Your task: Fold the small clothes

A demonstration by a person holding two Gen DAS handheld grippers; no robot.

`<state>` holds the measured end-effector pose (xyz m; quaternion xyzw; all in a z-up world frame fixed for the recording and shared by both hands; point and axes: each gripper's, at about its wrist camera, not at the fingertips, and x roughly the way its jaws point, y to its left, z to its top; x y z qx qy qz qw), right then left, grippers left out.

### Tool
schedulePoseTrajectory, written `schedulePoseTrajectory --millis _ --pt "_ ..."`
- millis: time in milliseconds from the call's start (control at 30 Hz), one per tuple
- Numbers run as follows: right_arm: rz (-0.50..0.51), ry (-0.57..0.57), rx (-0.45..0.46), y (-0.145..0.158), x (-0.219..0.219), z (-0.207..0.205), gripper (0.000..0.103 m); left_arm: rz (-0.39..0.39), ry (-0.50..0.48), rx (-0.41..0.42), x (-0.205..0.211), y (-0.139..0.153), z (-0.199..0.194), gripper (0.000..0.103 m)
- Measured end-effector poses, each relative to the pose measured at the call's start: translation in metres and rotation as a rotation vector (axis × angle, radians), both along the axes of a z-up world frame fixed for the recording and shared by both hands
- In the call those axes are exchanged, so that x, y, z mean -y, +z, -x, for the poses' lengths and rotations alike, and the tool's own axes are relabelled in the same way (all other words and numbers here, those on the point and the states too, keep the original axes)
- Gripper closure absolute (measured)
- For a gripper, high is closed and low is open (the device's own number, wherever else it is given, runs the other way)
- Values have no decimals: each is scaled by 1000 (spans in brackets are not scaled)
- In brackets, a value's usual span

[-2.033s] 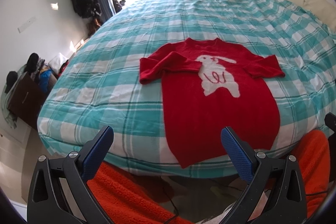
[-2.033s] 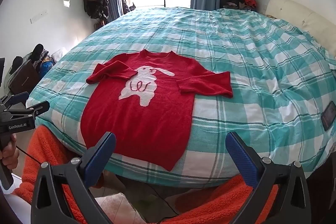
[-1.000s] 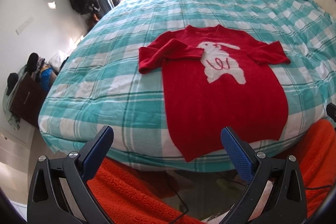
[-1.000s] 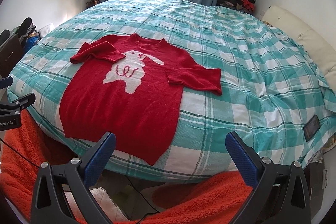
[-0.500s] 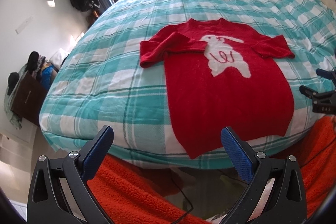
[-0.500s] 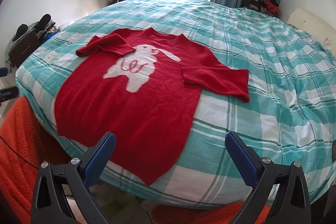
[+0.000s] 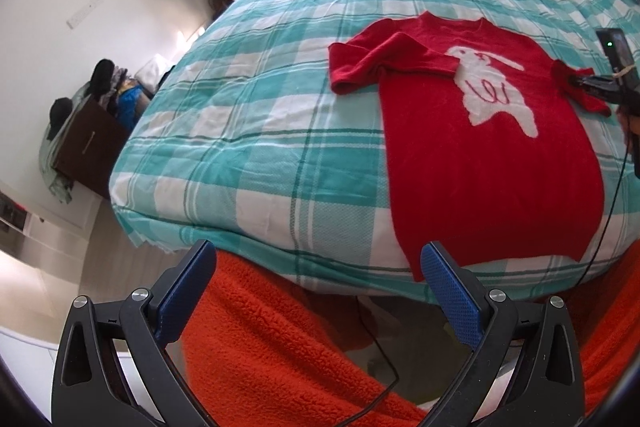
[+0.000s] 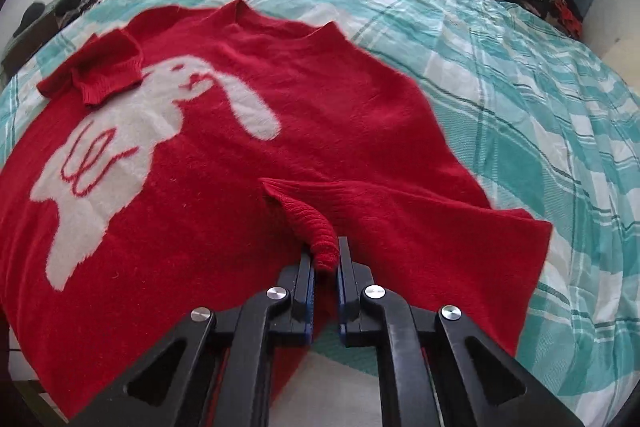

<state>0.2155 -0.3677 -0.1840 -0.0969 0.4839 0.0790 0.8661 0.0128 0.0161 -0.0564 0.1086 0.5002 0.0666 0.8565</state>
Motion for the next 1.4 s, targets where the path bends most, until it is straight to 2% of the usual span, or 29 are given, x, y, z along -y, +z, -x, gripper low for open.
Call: schedulePoseTrajectory --millis 100,200,300,433,567,667,733,767,800,867,967,1100,1167,1233,1300,1333,1367,1400 --pt "-106 -228 123 44 86 24 95 14 19 -15 -3 -3 -3 1" --pt "-188 -504 167 62 192 63 95 34 -6 -21 7 -5 -10 1" --pt "-249 -698 121 46 270 94 95 50 -63 -43 30 -9 -20 1" --pt "-355 -829 60 15 312 117 95 58 -149 -55 62 -8 -26 1" --pt "-378 -930 25 -6 312 130 96 46 -194 -53 74 -8 -23 1" --pt "-379 -969 35 -13 312 141 96 110 -192 -76 61 -20 -28 1" --pt "-334 -950 38 -11 306 140 93 136 -188 -91 48 -33 -40 1" --pt "-302 -925 39 -8 301 137 78 142 -191 -93 42 -38 -48 1" --pt "-266 -906 36 -5 295 138 50 142 -192 -86 37 -40 -57 2" --pt "-220 -865 53 5 280 146 17 136 -199 -48 28 -39 -77 2" --pt "-144 -835 124 27 249 178 18 136 -248 13 30 -32 -110 1" --pt "-192 -755 174 45 195 221 18 136 -400 44 69 -37 -160 2" --pt "-214 -720 183 48 166 236 18 94 -480 40 99 -50 -189 2" --pt "-236 -697 187 52 141 246 18 12 -539 31 128 -73 -216 3" --pt "-267 -679 178 53 122 250 18 -83 -582 -4 152 -103 -238 11" --pt "-284 -672 169 53 115 251 18 -122 -592 -39 160 -119 -248 26" --pt "-299 -669 164 53 109 254 18 -127 -596 -79 162 -131 -256 51" --pt "-313 -662 161 53 103 256 18 -73 -598 -112 159 -135 -262 68"
